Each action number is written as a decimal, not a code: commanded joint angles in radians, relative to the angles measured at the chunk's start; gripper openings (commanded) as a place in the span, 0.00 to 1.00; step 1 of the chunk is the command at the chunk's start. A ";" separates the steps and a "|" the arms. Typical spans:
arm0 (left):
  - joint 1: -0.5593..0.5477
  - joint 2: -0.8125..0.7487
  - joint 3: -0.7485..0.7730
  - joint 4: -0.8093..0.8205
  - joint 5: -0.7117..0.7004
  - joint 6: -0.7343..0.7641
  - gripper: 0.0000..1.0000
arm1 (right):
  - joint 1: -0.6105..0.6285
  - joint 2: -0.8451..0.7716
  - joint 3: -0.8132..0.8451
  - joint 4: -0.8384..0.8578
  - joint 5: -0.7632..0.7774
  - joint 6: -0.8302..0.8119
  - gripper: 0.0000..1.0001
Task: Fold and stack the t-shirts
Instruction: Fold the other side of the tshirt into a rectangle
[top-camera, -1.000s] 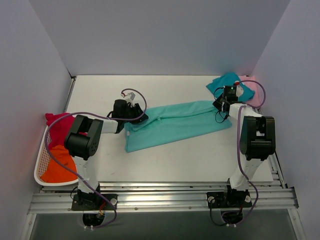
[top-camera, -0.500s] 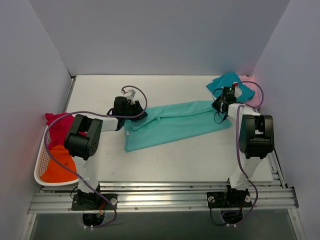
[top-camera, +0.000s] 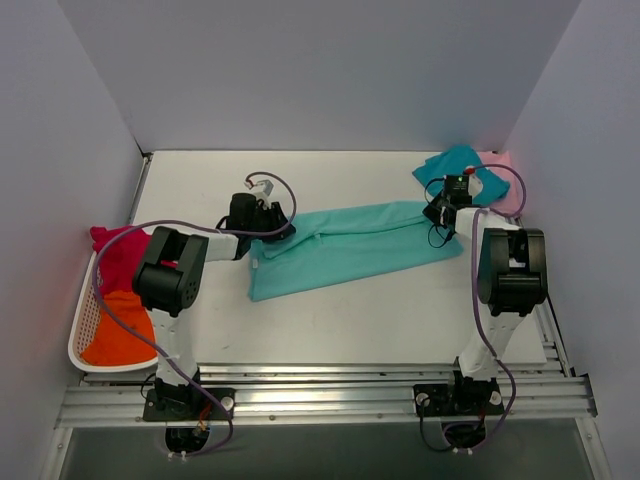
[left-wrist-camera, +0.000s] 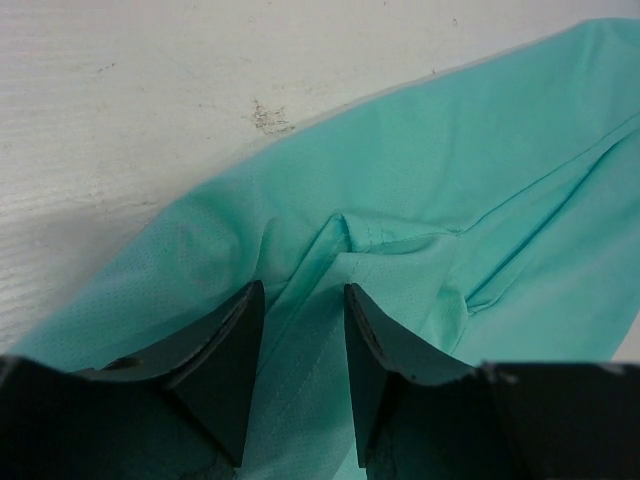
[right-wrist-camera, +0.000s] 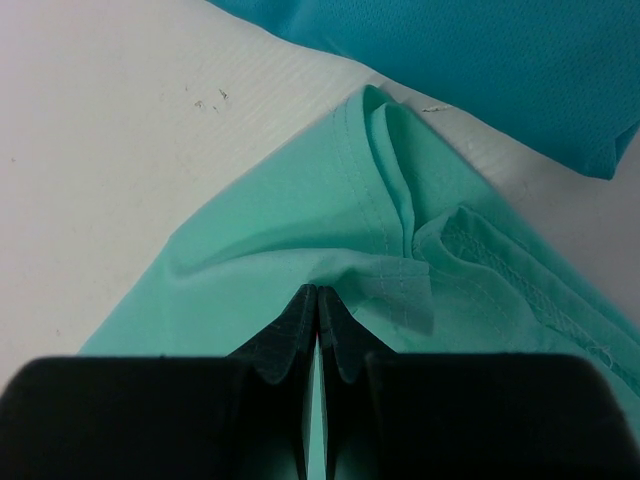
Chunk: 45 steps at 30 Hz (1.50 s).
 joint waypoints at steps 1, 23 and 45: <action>0.003 0.025 0.051 -0.006 -0.007 0.033 0.47 | 0.009 -0.002 0.018 0.015 0.002 -0.013 0.00; -0.016 -0.110 -0.024 0.026 0.054 0.013 0.02 | 0.017 0.000 0.021 0.007 -0.007 -0.011 0.00; -0.299 -0.911 -0.197 -0.372 -0.592 0.079 0.94 | 0.018 -0.112 -0.057 0.035 -0.056 -0.007 0.04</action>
